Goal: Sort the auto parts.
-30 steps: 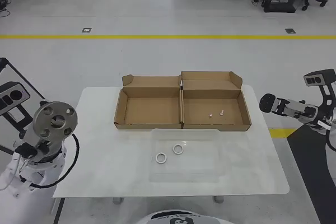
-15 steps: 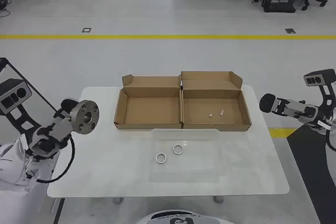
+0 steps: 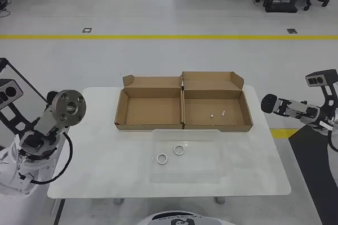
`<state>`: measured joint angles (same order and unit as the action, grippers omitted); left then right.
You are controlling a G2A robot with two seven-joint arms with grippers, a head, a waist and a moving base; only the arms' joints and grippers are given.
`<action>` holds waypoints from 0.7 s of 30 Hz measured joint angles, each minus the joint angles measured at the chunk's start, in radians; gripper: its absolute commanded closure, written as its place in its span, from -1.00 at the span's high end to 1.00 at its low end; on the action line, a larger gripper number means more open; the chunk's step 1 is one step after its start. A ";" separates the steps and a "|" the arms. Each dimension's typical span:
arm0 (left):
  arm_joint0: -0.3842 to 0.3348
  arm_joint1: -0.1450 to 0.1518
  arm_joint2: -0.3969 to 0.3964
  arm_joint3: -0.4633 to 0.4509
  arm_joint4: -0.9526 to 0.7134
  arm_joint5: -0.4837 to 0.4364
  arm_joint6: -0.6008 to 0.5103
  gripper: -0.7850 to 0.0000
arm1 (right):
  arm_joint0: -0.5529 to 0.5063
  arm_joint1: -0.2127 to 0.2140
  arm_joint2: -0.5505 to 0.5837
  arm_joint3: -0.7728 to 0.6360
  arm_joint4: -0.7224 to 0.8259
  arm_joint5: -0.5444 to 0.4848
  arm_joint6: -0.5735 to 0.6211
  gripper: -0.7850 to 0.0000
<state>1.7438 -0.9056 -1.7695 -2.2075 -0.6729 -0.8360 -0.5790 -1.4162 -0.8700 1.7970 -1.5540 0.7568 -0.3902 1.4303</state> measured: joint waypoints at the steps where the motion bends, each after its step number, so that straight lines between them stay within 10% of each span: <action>1: 0.001 0.000 -0.005 0.004 -0.033 0.001 -0.009 -1.00 | 0.000 0.000 0.000 0.000 0.000 0.000 0.000 1.00; 10: 0.006 -0.008 -0.037 0.029 -0.255 0.007 -0.092 -1.00 | 0.000 0.000 0.000 0.000 0.000 0.000 0.000 1.00; 21: -0.001 -0.020 -0.090 0.052 -0.097 0.041 -0.145 -1.00 | 0.000 0.000 0.000 0.000 0.000 0.000 0.000 1.00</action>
<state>1.7430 -0.9253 -1.8591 -2.1552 -0.7698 -0.7951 -0.7240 -1.4162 -0.8700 1.7970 -1.5540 0.7568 -0.3902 1.4303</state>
